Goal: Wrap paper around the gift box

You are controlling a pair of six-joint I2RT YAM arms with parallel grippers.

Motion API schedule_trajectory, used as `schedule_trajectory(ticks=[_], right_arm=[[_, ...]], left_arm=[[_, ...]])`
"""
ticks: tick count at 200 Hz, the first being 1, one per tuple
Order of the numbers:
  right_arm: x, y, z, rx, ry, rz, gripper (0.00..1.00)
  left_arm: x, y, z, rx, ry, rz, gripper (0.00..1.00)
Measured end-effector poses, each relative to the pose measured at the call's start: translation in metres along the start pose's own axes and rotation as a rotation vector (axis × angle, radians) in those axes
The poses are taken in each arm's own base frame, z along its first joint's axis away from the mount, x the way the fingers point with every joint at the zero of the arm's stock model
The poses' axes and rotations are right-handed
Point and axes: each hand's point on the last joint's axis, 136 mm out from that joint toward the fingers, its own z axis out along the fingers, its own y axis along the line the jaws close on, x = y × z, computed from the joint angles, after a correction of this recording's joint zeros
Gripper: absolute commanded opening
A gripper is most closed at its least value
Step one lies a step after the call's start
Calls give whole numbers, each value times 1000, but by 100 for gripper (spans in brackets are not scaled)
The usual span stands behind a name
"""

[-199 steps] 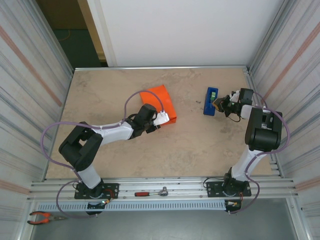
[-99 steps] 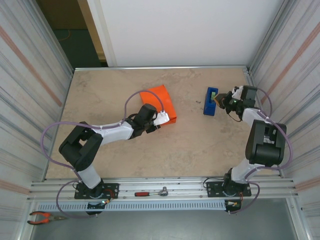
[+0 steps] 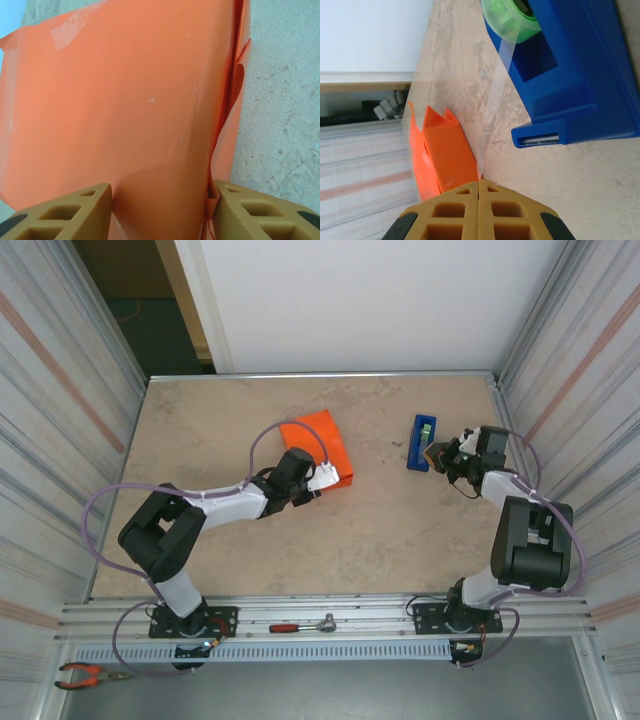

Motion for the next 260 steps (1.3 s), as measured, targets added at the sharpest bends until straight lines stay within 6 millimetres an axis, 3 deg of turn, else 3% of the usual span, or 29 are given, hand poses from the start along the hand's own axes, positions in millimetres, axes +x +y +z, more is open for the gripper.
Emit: schedule_trajectory(ticks=[70,196,260], right_arm=[[15,-23,0,64,0,41,0],[22,-37,4,91,-11,63,0],[21,-56,19,105,-2,107,0]], left_arm=[[0,0,0,-1,1,0,52],[0,-1,0,-4,5,3,52],[0,-1,0,-5,6,4,52]])
